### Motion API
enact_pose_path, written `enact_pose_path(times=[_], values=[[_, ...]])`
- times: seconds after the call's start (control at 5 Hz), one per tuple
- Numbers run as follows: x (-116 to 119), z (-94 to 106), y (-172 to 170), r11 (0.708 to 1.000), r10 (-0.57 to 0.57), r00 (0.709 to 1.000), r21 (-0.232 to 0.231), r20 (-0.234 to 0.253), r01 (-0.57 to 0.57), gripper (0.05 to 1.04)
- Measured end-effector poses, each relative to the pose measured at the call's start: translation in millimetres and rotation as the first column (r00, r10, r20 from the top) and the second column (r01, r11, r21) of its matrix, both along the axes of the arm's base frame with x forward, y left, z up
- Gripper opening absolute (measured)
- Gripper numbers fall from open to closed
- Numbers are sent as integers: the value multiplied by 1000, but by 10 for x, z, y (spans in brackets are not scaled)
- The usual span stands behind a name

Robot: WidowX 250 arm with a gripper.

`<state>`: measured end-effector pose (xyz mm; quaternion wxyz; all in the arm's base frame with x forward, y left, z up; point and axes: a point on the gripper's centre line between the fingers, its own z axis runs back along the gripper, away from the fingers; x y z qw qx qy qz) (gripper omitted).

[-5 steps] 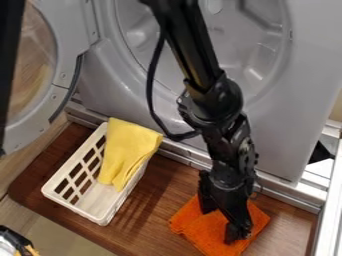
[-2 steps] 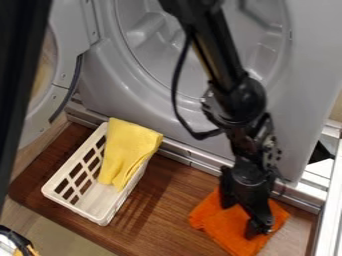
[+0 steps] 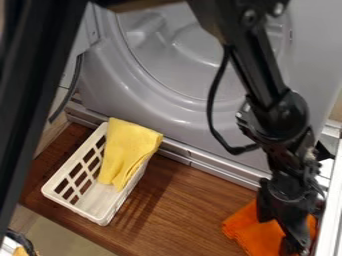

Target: Move the orange towel to the right side of the table

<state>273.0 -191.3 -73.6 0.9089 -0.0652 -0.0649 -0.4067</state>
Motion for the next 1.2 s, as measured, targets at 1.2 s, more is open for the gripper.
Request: enact_pose_path(times=[1.2], values=[[15,827,125,1000,9,993,-4,119,-9,999]])
